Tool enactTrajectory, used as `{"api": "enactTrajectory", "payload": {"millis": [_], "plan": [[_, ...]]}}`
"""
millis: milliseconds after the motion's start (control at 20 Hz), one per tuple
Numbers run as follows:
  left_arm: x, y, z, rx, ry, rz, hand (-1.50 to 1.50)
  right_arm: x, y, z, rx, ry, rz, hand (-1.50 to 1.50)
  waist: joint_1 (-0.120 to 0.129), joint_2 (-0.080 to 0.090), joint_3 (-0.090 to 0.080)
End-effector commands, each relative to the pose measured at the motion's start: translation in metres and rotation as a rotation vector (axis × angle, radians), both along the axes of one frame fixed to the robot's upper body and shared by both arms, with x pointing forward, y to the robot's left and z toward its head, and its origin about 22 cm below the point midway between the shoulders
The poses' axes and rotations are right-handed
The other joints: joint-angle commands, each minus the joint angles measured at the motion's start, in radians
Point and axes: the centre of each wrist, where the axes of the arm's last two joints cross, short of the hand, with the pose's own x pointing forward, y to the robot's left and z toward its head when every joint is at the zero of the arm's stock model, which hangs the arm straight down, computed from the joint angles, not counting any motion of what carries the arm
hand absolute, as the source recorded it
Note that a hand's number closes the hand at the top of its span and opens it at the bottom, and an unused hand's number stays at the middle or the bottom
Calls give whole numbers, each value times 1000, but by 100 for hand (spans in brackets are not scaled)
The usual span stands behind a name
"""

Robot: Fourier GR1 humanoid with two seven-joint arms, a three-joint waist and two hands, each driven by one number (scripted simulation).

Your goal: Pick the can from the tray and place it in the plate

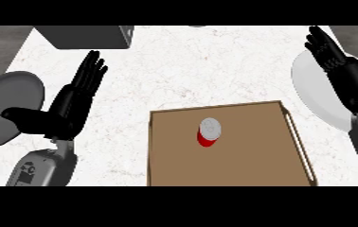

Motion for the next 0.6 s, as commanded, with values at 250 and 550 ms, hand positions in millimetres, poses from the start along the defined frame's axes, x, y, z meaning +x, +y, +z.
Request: {"api": "enactTrajectory", "payload": {"millis": [250, 550], "plan": [[-22, 85, -26, 435, 81, 226, 0, -2, 106, -30, 847, 135, 103, -150, 72, -3, 3], [-58, 109, -62, 459, 159, 275, 0, -49, 136, -24, 697, -185, -351, -150, -4, -17, -6]]}}
